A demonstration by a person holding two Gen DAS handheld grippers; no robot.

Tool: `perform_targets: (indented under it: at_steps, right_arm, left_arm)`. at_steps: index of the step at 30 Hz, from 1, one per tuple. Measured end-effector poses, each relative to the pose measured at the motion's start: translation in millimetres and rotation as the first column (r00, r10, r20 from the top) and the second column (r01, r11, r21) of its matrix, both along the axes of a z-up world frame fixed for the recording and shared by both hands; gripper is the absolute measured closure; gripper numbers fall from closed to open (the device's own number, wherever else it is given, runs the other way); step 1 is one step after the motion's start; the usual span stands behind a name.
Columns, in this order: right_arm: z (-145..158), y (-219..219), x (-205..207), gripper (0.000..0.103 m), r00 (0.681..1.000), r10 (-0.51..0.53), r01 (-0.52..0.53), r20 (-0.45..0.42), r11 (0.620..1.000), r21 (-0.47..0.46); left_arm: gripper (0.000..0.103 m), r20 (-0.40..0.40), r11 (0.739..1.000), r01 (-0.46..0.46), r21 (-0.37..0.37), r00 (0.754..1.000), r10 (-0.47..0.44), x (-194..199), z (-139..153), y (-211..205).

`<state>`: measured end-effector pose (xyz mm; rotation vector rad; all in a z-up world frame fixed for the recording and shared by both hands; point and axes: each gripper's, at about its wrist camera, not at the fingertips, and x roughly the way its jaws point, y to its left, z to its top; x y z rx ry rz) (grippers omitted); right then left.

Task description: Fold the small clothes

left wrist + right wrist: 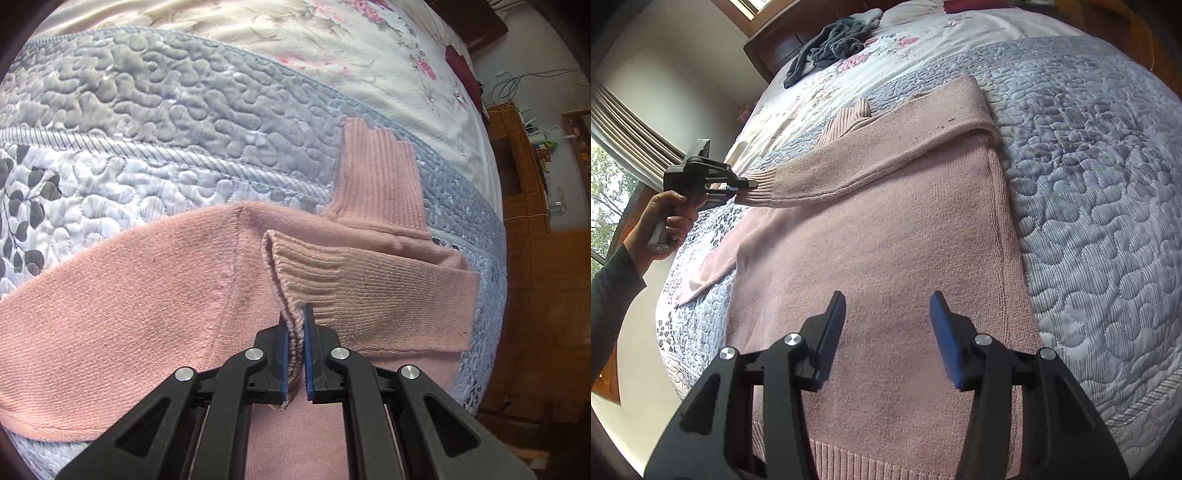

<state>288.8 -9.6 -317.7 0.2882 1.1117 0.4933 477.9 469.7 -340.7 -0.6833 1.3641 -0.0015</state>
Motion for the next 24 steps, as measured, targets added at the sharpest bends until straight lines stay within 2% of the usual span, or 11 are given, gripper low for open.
perform_targets:
  at_steps: [5, 8, 10, 11, 13, 15, 17, 18, 20, 22, 24]
  right_arm:
    - [0, 2, 0, 0.055, 1.0, 0.003, -0.003, 0.001, 1.0, -0.013]
    - [-2, 1, 2, 0.055, 1.0, 0.005, -0.005, -0.001, 1.0, -0.021]
    - [-5, 2, 3, 0.055, 1.0, 0.005, -0.005, -0.007, 1.0, -0.025]
    - [-6, 3, 4, 0.055, 1.0, 0.006, -0.006, -0.012, 1.0, -0.023]
    - [-4, 6, 2, 0.055, 1.0, 0.011, -0.011, -0.009, 1.0, -0.018]
    - [-2, 11, 0, 0.055, 1.0, 0.019, -0.019, -0.001, 1.0, -0.012]
    - [-1, 17, -1, 0.055, 1.0, 0.029, -0.029, -0.003, 1.0, -0.006]
    - [-2, 21, -2, 0.055, 0.999, 0.035, -0.035, -0.006, 0.999, -0.007]
    - [-1, 29, -3, 0.055, 0.999, 0.045, -0.045, -0.014, 0.999, -0.007]
    - [4, 35, -5, 0.055, 0.998, 0.057, -0.057, -0.011, 0.998, -0.007]
    - [10, 41, -8, 0.055, 0.997, 0.073, -0.073, -0.005, 0.997, -0.016]
  left_arm:
    - [0.097, -0.063, 0.998, -0.055, -0.022, 0.997, 0.053, -7, -47, 18]
    - [0.097, -0.062, 0.998, -0.05, -0.034, 0.997, 0.048, -11, -58, 17]
    - [0.091, -0.039, 0.999, -0.049, -0.004, 0.998, 0.049, -11, -52, 18]
    - [0.088, -0.023, 0.997, -0.06, 0.044, 0.998, 0.061, -13, -43, 19]
    - [0.063, 0.046, 0.989, -0.061, 0.133, 0.997, 0.056, -19, -19, 15]
    - [0.056, 0.125, 0.996, -0.035, 0.084, 0.992, 0.024, -28, -1, 5]
    - [0.053, 0.152, 1.0, 0.0, 0.009, 0.988, -0.001, -32, -1, -8]
    - [0.051, 0.149, 1.0, 0.013, -0.023, 0.989, -0.009, -32, -8, -14]
    - [0.051, 0.099, 1.0, 0.012, -0.005, 0.995, -0.011, -30, -29, -22]
    - [0.06, 0.072, 1.0, -0.015, 0.0, 0.997, 0.014, -29, -47, -18]
    - [0.064, 0.097, 0.997, -0.062, -0.046, 0.993, 0.067, -38, -47, -5]
